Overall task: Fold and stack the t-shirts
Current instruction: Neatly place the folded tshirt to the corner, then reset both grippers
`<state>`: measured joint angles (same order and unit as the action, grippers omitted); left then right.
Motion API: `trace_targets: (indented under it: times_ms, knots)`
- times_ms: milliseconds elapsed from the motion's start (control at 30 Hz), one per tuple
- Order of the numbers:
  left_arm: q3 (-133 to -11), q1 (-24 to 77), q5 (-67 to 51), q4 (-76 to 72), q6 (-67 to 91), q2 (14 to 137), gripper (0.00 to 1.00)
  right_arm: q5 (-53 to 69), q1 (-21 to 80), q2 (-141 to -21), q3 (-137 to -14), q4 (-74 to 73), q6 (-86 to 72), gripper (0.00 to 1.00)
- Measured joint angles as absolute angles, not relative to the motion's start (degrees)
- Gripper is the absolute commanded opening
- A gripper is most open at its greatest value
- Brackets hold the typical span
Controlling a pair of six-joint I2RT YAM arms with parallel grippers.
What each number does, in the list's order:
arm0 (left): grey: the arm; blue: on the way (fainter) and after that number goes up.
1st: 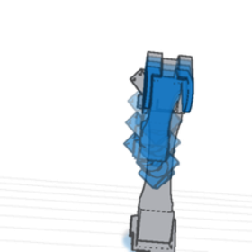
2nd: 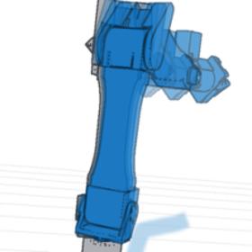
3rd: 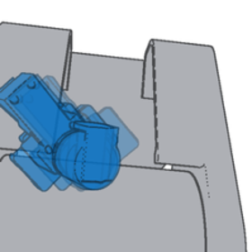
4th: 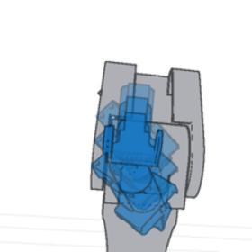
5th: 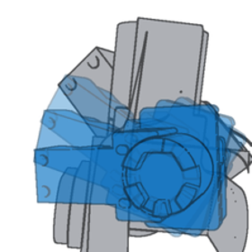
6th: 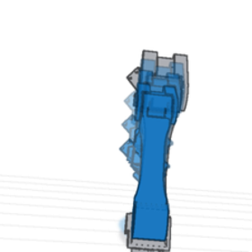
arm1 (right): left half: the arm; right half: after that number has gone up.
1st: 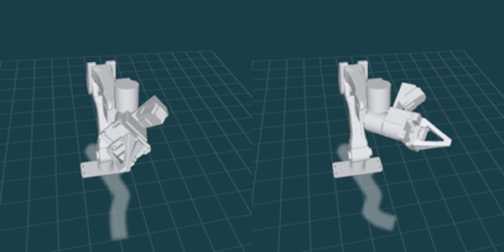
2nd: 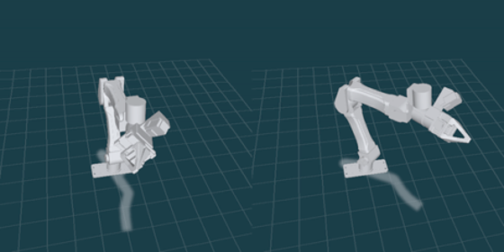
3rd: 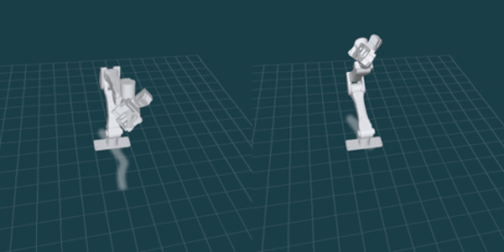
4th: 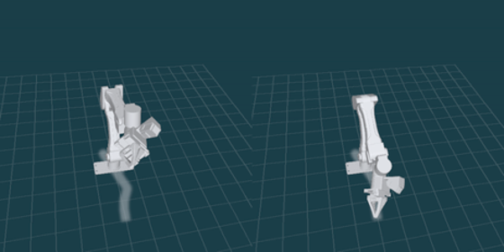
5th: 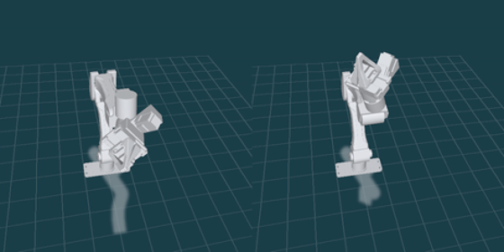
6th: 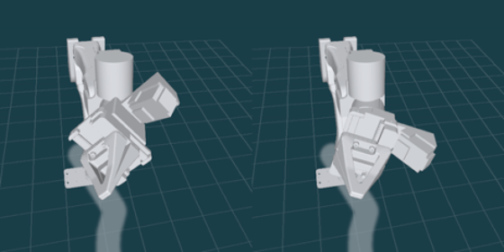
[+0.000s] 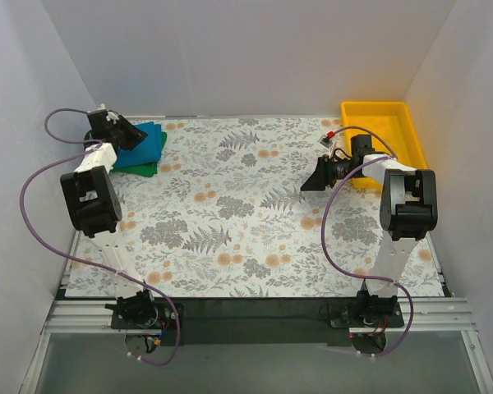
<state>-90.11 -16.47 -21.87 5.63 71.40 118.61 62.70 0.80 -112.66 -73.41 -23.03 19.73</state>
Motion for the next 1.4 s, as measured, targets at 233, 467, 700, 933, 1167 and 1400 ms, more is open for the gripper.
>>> trace_targets:
  times_ms: [233,467,700,933,1167,1400]
  knots:
    - [-93.4,-12.6,-21.8,9.9,70.9,126.1,0.11,62.7,0.8,-112.7,-73.4,-23.6,19.9,0.62]
    - [-89.6,-13.0,-20.9,11.3,70.7,126.2,0.09,62.7,0.8,-112.7,-73.7,-24.0,20.3,0.62]
    - [-88.6,-13.0,-21.4,9.6,69.8,125.8,0.30,62.5,0.8,-112.7,-73.8,-24.1,20.8,0.62]
    - [-85.6,-12.8,-19.4,7.8,66.6,114.5,0.58,60.4,0.8,-112.7,-74.6,-26.4,23.3,0.62]
    - [-66.4,-14.0,-18.8,1.7,65.4,81.7,0.93,51.8,0.8,-106.2,-71.3,-29.5,29.0,0.66]
    - [-48.3,-12.2,-26.2,4.1,64.9,67.1,0.90,36.6,0.8,-82.4,-56.9,-29.5,35.9,0.98]
